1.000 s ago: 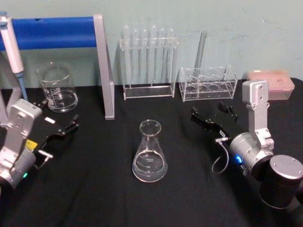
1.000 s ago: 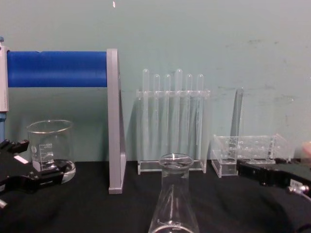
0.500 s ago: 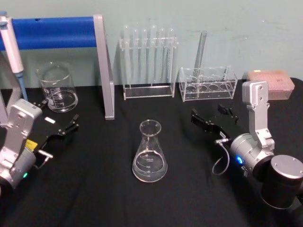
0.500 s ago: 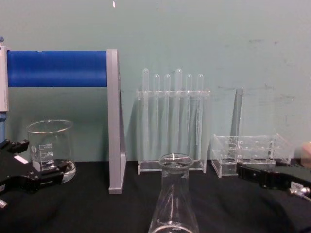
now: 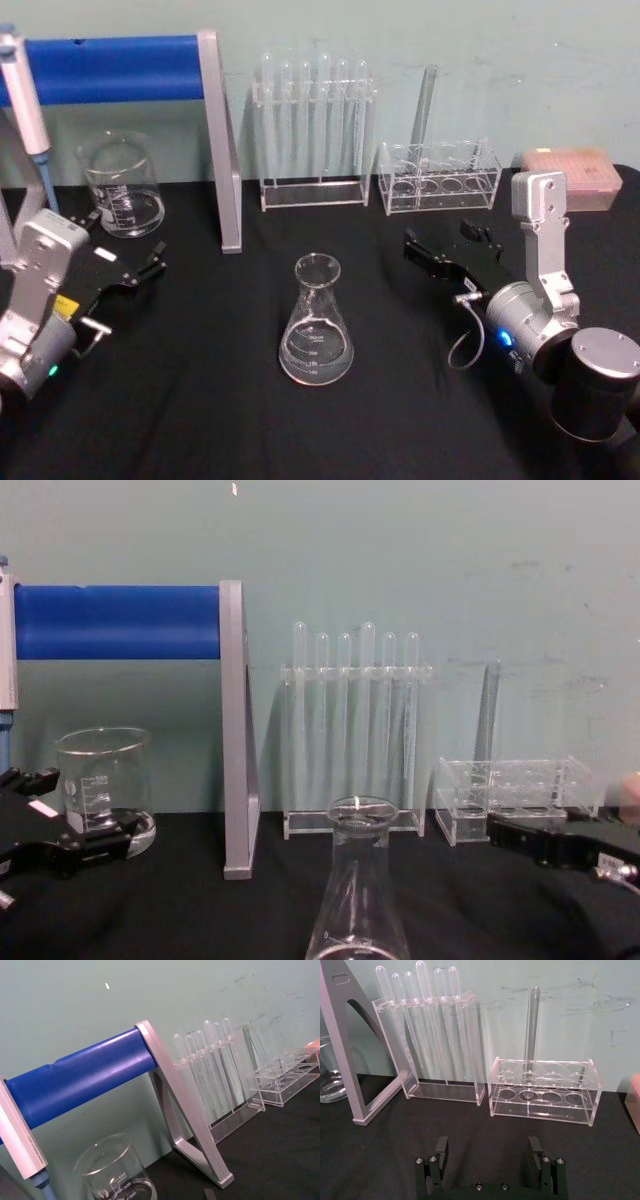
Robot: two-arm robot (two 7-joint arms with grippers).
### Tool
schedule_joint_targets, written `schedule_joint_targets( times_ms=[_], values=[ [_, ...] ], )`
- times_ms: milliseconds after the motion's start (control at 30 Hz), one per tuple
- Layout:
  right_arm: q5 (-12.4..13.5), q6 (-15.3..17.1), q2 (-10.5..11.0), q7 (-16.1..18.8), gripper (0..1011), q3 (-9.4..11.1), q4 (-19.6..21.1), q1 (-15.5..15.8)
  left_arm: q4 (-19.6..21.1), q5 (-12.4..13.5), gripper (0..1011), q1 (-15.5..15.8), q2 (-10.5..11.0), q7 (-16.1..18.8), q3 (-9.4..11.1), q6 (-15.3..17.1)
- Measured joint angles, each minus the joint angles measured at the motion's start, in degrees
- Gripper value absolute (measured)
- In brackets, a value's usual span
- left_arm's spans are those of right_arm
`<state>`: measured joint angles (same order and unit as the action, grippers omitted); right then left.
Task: Grasp the erlenmeyer flask with one hand, shake it three times, then place it back.
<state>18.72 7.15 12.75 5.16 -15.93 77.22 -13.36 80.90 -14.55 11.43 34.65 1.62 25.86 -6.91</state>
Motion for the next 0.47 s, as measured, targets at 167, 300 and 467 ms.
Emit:
schedule_joint_targets(
  times_ms=[167, 300, 467],
  values=[
    [0.0, -0.1, 0.0, 0.0, 1000, 0.0, 0.0, 0.0, 0.0, 0.0, 1001, 0.0, 0.0, 0.0, 0.0, 0.0],
    [0.0, -0.1, 0.0, 0.0, 1000, 0.0, 0.0, 0.0, 0.0, 0.0, 1001, 0.0, 0.0, 0.0, 0.0, 0.0],
    [0.0, -0.1, 0.0, -0.1, 1000, 0.0, 0.0, 0.0, 0.0, 0.0, 1001, 0.0, 0.0, 0.0, 0.0, 0.0]
  ],
)
